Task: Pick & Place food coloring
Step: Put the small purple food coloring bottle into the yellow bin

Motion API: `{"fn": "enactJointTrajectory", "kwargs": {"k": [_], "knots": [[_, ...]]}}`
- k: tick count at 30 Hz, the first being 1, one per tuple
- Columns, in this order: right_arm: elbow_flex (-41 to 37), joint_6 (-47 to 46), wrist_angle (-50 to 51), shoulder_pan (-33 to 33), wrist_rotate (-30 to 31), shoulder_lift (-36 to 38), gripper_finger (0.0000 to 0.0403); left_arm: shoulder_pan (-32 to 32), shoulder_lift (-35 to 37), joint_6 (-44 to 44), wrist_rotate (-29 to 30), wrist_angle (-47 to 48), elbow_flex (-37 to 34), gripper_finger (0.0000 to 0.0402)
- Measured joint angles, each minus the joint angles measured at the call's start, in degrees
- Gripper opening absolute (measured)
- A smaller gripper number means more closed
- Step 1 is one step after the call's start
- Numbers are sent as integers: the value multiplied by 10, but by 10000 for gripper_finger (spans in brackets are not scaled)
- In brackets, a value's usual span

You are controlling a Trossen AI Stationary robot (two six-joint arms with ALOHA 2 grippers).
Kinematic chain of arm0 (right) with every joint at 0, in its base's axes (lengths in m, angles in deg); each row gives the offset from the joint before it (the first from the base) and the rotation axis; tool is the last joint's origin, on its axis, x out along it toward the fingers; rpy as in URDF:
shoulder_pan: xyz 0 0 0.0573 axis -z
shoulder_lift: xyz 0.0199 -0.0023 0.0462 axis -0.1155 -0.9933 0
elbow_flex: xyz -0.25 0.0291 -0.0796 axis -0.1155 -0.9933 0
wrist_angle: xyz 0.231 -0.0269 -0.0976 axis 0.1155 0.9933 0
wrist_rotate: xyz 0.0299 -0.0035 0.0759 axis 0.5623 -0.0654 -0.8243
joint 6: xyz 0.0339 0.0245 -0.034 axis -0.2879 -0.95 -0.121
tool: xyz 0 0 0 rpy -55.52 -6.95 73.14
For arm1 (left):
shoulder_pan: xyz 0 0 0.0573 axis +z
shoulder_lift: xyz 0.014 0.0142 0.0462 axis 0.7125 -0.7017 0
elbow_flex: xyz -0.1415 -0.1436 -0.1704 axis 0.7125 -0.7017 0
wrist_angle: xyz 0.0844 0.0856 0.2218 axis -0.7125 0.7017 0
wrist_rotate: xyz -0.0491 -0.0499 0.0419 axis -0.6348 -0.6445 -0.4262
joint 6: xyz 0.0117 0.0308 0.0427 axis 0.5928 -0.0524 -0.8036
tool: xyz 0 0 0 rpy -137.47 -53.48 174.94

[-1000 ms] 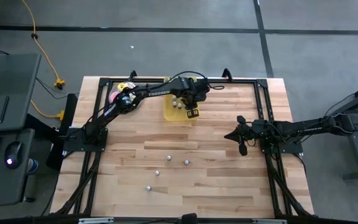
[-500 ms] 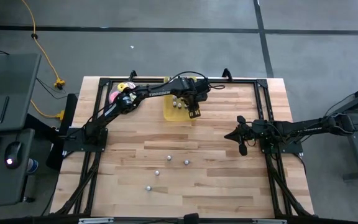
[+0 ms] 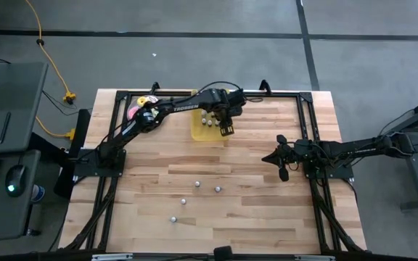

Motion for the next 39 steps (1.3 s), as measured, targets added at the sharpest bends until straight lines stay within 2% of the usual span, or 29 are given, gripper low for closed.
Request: {"fn": "enactJointTrajectory", "kwargs": {"k": [5, 14, 26, 32, 39], "knots": [[0, 0, 0, 0, 0, 0, 0, 0, 1, -1, 3, 24, 46, 127], [0, 0, 0, 0, 0, 0, 0, -11, 57, -15, 48, 44, 48, 127], [0, 0, 0, 0, 0, 0, 0, -64, 169, -40, 45, 126, 49, 127], [0, 0, 0, 0, 0, 0, 0, -95, 193, -37, 41, 197, 49, 127], [0, 0, 0, 0, 0, 0, 0, -134, 199, -11, -5, 241, 49, 127]]}}
